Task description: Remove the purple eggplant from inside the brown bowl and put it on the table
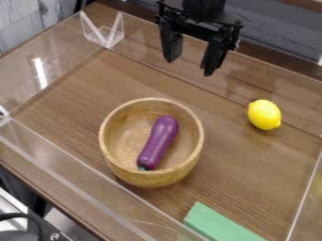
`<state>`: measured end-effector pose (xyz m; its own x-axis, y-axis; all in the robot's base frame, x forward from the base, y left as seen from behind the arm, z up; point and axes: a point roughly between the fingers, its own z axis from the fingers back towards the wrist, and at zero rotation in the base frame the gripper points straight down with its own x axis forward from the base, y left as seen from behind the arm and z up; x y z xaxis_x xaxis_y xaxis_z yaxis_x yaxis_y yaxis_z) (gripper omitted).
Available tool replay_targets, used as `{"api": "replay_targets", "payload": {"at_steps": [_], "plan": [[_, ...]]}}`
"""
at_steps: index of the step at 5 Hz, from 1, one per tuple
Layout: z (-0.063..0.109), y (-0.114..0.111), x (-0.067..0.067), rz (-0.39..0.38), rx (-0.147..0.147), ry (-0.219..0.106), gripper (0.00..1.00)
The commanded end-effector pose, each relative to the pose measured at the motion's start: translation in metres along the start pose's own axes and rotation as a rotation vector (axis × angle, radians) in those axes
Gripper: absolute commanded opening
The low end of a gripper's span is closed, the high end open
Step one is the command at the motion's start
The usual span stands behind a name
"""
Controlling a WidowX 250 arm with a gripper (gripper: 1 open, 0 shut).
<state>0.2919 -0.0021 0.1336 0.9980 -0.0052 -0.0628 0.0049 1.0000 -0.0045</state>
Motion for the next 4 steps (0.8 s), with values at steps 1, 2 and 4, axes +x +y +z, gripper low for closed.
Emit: {"api": "replay_targets", "payload": {"at_steps": [1,2,4], "plan": [[-0.012,-0.001,-0.007,-0.003,0.0,0.027,1.0],[-0.032,0.0,-0.023,-0.028,0.005,0.048,1.0],[-0.06,0.002,-0.04,-0.045,0.002,0.044,1.0]]}}
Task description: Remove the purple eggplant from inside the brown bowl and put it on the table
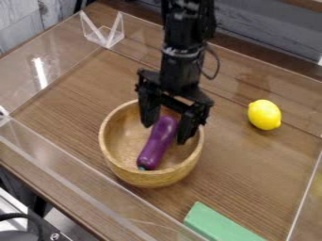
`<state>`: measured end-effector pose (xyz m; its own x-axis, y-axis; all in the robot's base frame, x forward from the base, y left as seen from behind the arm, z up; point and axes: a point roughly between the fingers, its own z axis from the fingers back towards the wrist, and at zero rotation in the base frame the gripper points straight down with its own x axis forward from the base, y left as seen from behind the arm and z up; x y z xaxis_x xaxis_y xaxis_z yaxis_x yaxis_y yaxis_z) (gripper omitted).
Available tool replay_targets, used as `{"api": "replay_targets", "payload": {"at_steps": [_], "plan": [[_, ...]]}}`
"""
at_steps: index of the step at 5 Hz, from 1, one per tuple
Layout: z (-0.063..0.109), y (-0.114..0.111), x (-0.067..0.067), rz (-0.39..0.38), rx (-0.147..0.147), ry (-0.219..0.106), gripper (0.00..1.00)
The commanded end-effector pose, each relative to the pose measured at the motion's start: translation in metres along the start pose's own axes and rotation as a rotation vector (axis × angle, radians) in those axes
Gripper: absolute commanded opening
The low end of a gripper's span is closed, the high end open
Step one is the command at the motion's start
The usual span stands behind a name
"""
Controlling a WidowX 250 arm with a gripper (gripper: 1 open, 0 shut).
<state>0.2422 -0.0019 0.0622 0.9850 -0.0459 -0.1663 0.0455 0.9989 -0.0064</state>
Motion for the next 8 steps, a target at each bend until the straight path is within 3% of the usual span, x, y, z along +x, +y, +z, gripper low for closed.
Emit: {"api": "replay_targets", "payload": {"at_steps": [1,4,8], "plan": [[0.006,0.004,0.002,-0.005,-0.004,-0.066,1.0],[-0.012,0.008,0.006,-0.003,0.0,-0.066,1.0],[-0.022,0.015,0.015,0.0,-0.007,-0.107,1.0]]}}
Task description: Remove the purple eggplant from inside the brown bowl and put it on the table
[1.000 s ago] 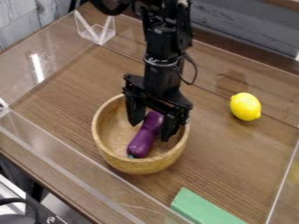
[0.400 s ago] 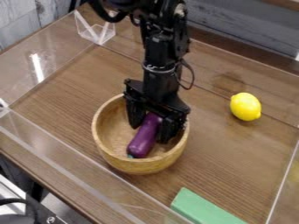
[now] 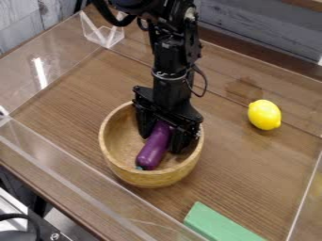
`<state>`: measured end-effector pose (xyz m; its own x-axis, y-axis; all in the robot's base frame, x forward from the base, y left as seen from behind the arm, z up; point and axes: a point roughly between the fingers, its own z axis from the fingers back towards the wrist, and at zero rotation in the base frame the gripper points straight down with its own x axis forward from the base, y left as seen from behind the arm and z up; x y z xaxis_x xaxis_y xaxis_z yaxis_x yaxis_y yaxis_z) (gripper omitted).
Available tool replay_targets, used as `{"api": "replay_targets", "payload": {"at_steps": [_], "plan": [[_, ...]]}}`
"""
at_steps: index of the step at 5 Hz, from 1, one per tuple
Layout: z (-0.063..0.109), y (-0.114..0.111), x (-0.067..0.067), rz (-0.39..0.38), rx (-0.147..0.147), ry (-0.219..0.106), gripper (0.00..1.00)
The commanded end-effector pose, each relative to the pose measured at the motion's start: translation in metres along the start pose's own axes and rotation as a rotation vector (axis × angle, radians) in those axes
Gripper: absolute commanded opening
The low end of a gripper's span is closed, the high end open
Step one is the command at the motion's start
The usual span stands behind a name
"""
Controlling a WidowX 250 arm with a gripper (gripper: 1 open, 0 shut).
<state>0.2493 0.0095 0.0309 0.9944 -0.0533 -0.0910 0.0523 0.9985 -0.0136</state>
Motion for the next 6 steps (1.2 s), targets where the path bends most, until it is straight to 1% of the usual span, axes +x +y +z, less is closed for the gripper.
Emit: {"api": "replay_targets", "payload": {"at_steps": [1,2,3,4,5,6], "plan": [[0.0061,0.0033,0.0054,0.009,-0.001,-0.039,1.0],[0.0052,0.0038,0.0059,0.011,-0.003,-0.044,0.0],[0.0091,0.0039,0.006,0.013,-0.011,-0.058,1.0],[0.0082,0.0041,0.0061,0.017,-0.012,-0.063,0.0],[0.0122,0.0039,0.0064,0.018,-0.018,-0.076,1.0],[0.012,0.0042,0.0072,0.02,-0.018,-0.082,1.0]]}}
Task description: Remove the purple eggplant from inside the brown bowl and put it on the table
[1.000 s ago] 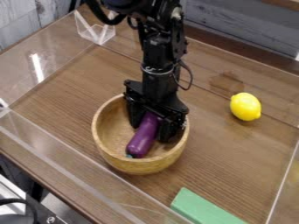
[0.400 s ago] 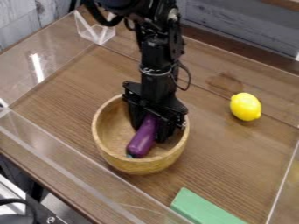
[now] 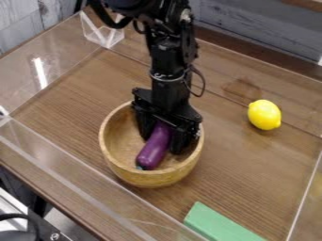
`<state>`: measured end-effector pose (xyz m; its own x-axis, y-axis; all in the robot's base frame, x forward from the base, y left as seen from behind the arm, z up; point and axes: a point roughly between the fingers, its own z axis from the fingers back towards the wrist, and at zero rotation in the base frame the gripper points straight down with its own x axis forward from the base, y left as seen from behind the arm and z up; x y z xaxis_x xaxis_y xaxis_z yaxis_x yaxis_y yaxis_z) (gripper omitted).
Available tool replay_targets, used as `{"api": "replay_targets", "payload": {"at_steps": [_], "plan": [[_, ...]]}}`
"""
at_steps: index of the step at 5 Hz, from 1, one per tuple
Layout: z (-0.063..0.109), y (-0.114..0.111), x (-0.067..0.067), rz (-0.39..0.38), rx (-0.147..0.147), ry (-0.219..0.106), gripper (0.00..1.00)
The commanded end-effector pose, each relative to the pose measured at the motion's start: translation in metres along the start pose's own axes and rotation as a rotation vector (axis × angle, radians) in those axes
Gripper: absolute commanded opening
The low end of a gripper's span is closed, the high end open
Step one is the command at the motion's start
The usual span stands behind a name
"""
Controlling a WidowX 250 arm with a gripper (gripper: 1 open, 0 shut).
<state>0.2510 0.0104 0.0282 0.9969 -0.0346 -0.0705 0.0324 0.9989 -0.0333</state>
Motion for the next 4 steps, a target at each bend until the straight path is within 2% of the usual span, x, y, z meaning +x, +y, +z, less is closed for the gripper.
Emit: {"api": "replay_targets", "payload": {"at_steps": [1,2,3,4], "plan": [[0.0133,0.0033,0.007,0.003,0.003,-0.067,1.0],[0.0116,0.0037,0.0082,0.004,0.005,-0.071,1.0],[0.0114,0.0048,0.0078,0.01,0.007,-0.07,0.0],[0.013,0.0062,0.0068,0.015,0.008,-0.068,0.0]]}}
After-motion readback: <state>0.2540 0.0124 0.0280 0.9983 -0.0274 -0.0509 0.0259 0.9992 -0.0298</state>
